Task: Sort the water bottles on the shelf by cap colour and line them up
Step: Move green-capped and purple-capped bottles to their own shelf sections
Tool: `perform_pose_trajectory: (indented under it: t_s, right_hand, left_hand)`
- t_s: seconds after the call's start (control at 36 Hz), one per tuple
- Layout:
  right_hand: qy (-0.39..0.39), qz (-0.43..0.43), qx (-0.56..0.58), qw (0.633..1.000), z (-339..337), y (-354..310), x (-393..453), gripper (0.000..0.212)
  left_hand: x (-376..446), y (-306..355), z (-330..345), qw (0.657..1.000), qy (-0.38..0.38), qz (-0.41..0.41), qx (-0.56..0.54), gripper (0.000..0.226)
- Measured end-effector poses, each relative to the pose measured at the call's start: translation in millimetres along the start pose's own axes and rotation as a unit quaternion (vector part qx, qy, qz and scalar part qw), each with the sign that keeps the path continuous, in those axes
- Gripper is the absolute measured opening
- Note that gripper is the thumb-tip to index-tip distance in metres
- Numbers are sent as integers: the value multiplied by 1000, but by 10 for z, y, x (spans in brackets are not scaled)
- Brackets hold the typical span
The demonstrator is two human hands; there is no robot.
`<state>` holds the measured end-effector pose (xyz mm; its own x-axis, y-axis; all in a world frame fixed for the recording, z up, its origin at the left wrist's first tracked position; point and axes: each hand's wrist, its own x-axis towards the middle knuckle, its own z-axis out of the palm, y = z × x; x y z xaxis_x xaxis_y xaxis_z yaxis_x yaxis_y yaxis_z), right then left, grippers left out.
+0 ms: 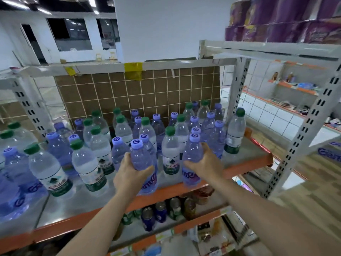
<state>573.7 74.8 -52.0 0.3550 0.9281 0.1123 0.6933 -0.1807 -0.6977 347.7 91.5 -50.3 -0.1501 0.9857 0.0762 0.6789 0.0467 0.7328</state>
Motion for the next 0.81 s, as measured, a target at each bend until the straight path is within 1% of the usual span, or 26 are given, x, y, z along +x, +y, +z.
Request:
perform_pose_trajectory:
  t_s: [0.11, 0.17, 0.25, 0.39, 0.44, 0.53, 0.64, 0.75, 0.81]
  right_hand:
    - [19, 18, -49, 998, -114, 145, 133, 74]
    - [19, 24, -69, 997, -142, 201, 177, 76]
    - [30, 26, -78, 996, -181, 248, 249, 80]
    - [46, 19, -86, 995, -283, 359, 299, 73]
    - [45, 18, -78, 996, -333, 440, 309, 72]
    - [41, 15, -68, 997, -440, 551, 376, 73]
    - [49, 13, -52, 997, -622, 695, 499, 64]
    - [38, 5, -71, 997, -796, 880, 602, 68]
    - [50, 8, -65, 997, -890, 987, 638, 66]
  left_hand:
    - [60, 45, 100, 999, 4, 15, 38, 76]
    - [63, 52, 130, 998, 13, 21, 51, 74]
    - [77, 63, 136, 998, 26, 36, 47, 62]
    - [73, 28, 187, 996, 41, 58, 46, 67]
    - [46, 17, 226, 996, 51, 58, 43, 64]
    - [28, 50, 289, 994, 76, 68, 31, 65]
    - [-16, 168, 395, 993, 101, 55, 36, 63]
    - [-112, 272, 539, 990, 122, 55, 55, 72]
    - [-168, 334, 616, 988, 125, 63, 64, 67]
